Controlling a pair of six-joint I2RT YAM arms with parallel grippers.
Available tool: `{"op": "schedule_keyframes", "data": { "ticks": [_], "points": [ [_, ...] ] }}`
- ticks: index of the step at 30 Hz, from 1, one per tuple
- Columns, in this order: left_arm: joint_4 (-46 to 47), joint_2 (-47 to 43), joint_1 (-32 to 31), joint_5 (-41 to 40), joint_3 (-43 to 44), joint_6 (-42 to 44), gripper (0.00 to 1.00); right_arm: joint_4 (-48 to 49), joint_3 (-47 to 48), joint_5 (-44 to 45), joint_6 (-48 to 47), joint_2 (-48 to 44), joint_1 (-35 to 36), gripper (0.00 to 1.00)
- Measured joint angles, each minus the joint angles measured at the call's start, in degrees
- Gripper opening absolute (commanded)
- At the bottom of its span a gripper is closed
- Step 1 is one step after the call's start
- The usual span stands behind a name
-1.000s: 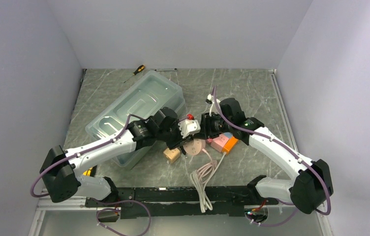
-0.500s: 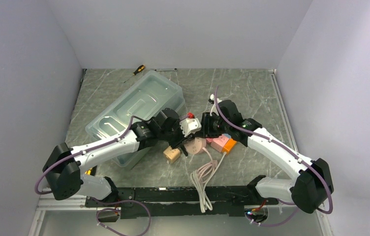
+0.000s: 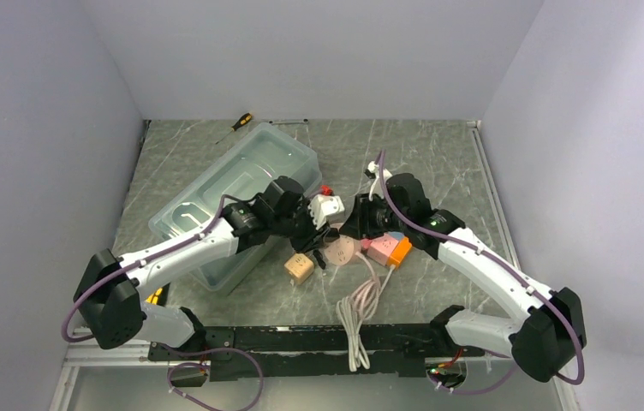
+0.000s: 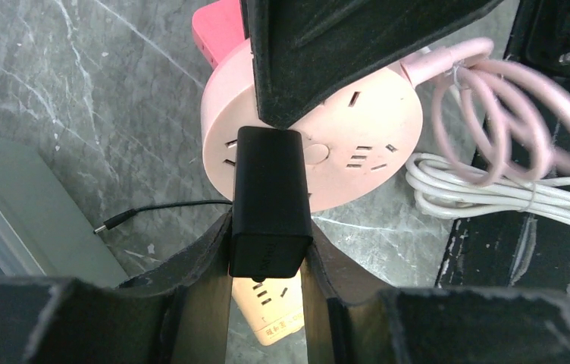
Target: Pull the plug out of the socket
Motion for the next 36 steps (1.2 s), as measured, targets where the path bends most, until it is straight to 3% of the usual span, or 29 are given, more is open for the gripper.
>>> {"op": "schedule_keyframes", "data": {
  "ticks": [10,25,31,36],
  "points": [
    [-0.9,0.0,1.6,3.7,0.9,-0.3,0.0,1.2,-0.7,-0.6,1.3,-1.2,-0.4,0.0],
    [1.7,0.3,-3.0,-5.8,-1.2,-1.2,0.0,-0.2,-1.0,7.6,11.4,0.8,1.1,0.0],
    [1.5,0.3,-2.6,-5.7,-1.1,-1.2,0.0,2.4,-2.8,7.3,10.6,-0.3,1.1,0.0],
    [-0.9,1.2,0.3,-0.7,1.1,-1.4,0.0,5.0,-4.1,5.2,7.1,-2.1,0.7,0.0]
  ]
}}
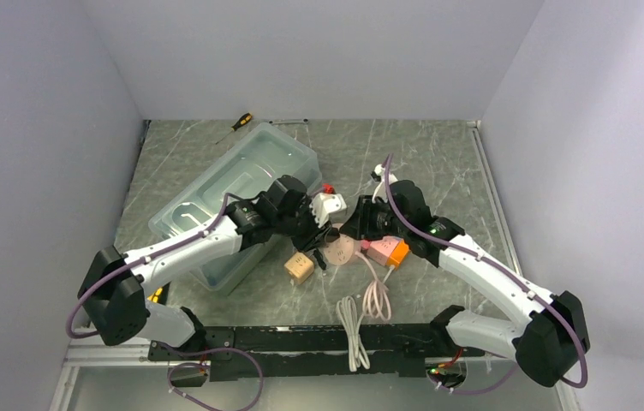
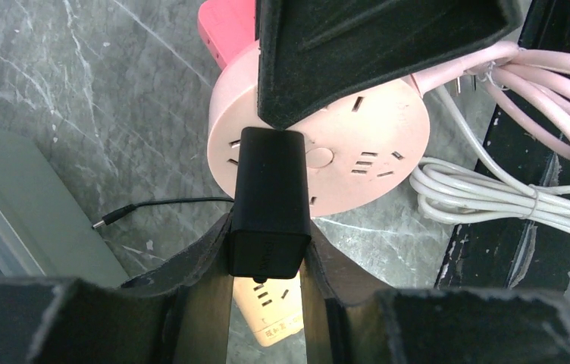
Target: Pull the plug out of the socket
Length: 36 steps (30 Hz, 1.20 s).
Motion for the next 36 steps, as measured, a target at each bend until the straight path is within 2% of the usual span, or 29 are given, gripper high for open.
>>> {"op": "schedule_keyframes", "data": {
  "ticks": [7,12,20,28,36],
  "points": [
    [-0.8,0.6,1.5,3.0,1.0,0.0,0.0,1.4,-0.1,-1.4,-2.6,-0.5,-0.5,0.0],
    [-0.5,0.6,1.5,3.1,1.0,0.0,0.0,0.8,-0.2,0.4,-0.9,-0.6,-0.4,0.0],
    [0.7,1.4,-1.8,-2.6,0.0,0.2,0.0,-1.6,0.3,5.2,4.6,1.5,0.7,0.0],
    [1.3,2.1,-2.4,-4.3,0.0,0.2,0.0,-1.9,0.3,7.3,6.1,2.1,1.0,0.0],
    [-0.7,2.2,0.1,-0.7,0.9,-0.1,0.0,4.5,-4.0,4.0,3.2,-1.0,0.7,0.0]
  ]
}}
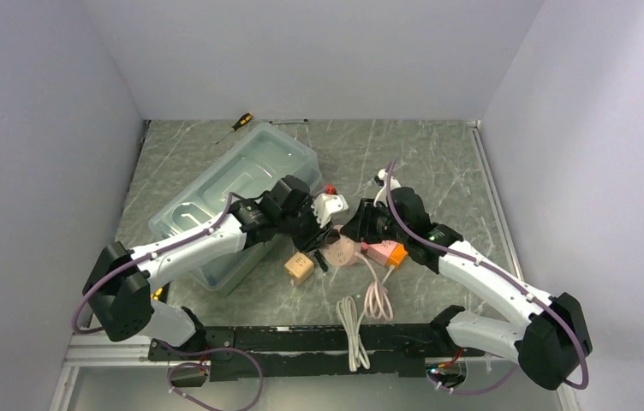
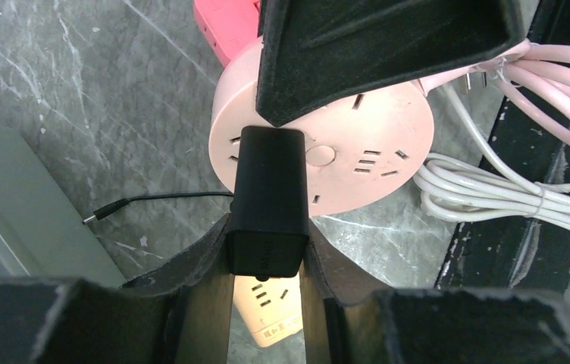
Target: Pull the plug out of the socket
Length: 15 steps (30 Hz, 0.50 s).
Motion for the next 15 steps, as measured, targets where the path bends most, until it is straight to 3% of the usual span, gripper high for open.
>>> {"op": "schedule_keyframes", "data": {
  "ticks": [8,15],
  "points": [
    [-1.3,0.0,1.9,5.1,1.3,-0.8,0.0,2.0,-1.7,-1.0,-3.9,-3.9,0.1,0.0],
    [-0.9,0.0,1.3,4.6,1.3,-0.8,0.0,1.2,-1.9,1.5,-2.1,-4.7,0.6,0.0]
  ]
}}
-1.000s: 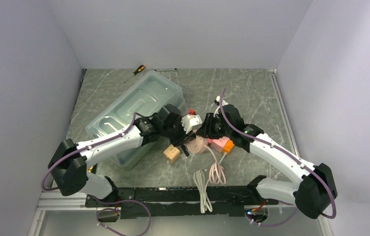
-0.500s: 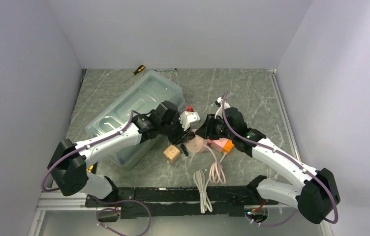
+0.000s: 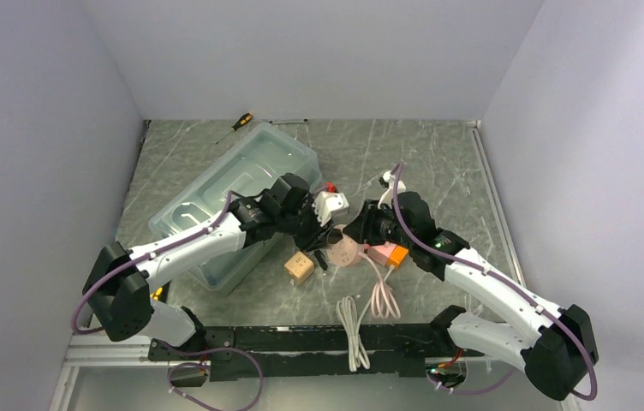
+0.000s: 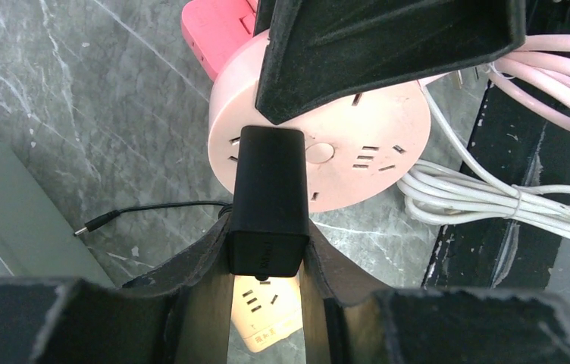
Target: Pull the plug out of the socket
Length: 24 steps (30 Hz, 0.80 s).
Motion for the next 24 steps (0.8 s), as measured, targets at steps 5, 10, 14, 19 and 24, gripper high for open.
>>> {"op": "schedule_keyframes", "data": {
  "ticks": [5,10,14,19,24],
  "points": [
    [1.0,0.0,-2.8,-4.5,-0.4,0.1,0.0,-2.1,0.1,3.1,2.7,-0.2,0.6,0.0],
    [2.8,0.0,-4.5,-6.6,-1.5,0.1,0.0,-4.3,0.5,6.1,5.3,0.1,1.4,0.0],
    [3.3,0.1,-4.8,-7.0,-1.6,0.1,0.0,-4.9,0.6,7.4,6.8,0.0,1.6,0.0],
    [3.8,0.2,-4.8,-7.3,-1.6,-0.1,0.0,-5.4,1.1,8.3,7.0,0.1,1.7,0.0],
    [2.3,0.5,-3.6,-5.3,-0.8,-0.1,0.0,-2.7,-1.2,5.9,3.3,-2.2,1.6,0.0]
  ]
}}
